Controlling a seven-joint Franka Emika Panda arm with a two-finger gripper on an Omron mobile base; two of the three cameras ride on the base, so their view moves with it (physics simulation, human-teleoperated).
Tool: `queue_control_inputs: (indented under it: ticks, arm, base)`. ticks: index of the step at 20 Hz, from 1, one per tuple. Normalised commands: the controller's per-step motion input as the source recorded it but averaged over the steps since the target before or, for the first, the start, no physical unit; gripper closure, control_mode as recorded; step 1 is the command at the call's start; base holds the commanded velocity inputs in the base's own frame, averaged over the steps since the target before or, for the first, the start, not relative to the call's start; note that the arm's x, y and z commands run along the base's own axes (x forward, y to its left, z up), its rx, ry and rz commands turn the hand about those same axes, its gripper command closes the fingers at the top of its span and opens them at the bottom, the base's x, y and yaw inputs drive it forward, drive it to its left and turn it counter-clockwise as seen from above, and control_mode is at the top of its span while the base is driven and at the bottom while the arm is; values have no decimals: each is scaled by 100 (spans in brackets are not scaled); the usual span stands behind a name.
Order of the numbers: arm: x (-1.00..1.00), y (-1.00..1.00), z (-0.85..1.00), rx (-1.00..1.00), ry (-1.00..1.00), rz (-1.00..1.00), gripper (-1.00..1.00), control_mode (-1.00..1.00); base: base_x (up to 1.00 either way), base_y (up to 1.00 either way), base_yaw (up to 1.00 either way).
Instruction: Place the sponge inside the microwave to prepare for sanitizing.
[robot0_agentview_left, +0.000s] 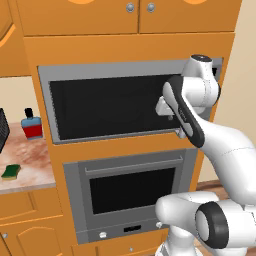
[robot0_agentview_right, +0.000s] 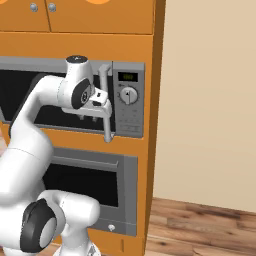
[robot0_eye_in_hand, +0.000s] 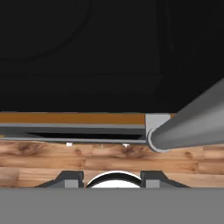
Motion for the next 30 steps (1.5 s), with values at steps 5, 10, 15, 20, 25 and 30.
queue_control_inputs:
  ticks: [5, 10, 15, 20, 25, 30]
  arm:
    - [-6, 0, 0, 0, 0, -1, -100, -100]
    - [-21, 0, 0, 0, 0, -6, -100, -100]
    - [-11, 0, 6, 0, -6, -6, -100, -100]
    - [0, -6, 5, -4, -18, -3, -100, -100]
    - [7, -43, 0, -6, -29, 0, -100, -100]
    - [8, -26, 0, -6, -14, 0, -100, -100]
  base:
    - [0, 0, 0]
    - [0, 0, 0]
    - [0, 0, 0]
    - [0, 0, 0]
    - [0, 0, 0]
    - [0, 0, 0]
